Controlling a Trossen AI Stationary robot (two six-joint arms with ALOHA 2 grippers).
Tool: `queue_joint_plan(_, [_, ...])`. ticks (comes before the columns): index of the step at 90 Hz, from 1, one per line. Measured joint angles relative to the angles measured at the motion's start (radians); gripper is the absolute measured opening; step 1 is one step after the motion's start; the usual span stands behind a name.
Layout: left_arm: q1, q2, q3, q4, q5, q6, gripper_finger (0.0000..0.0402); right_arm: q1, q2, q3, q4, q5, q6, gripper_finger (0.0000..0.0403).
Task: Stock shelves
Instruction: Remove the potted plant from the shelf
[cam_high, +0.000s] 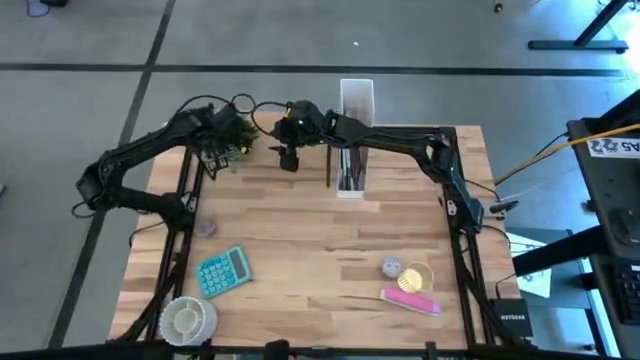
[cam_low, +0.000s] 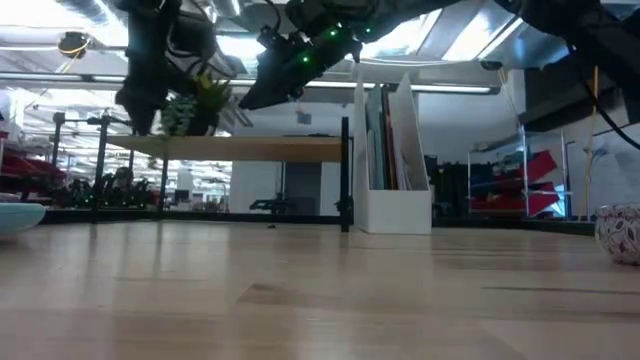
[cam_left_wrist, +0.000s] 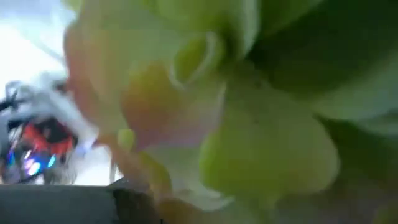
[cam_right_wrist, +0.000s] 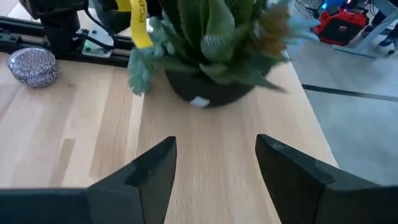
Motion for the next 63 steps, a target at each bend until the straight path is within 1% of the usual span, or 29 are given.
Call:
queue_joint_plan(10, [-0.013,-0.006,0.000,0.052,0.079,0.027,0.0153,-0.005,0.000,0.000,-0.003,0.010,-0.003,0.0207])
queue_joint_plan(23, [-0.031,-0.008,0.000,0.113,0.159,0.018,0.0153,-0.020,-0.001,0.000,-0.046,0.024,-0.003,0.0207])
queue_joint_plan(38, [-0.045,-0.008,0.000,0.196,0.287,0.007,0.0153,-0.043,0.004,0.000,-0.106,0.024,-0.014,0.0207])
queue_joint_plan(53, [-0.043,-0.008,-0.001,0.275,0.402,-0.001,0.0153,-0.054,0.024,0.000,-0.114,-0.021,-0.035,0.0207])
queue_joint_plan(63, [-0.040,-0.008,-0.001,0.297,0.442,-0.014,0.0153,-0.054,0.036,0.000,-0.112,-0.030,-0.038,0.0207])
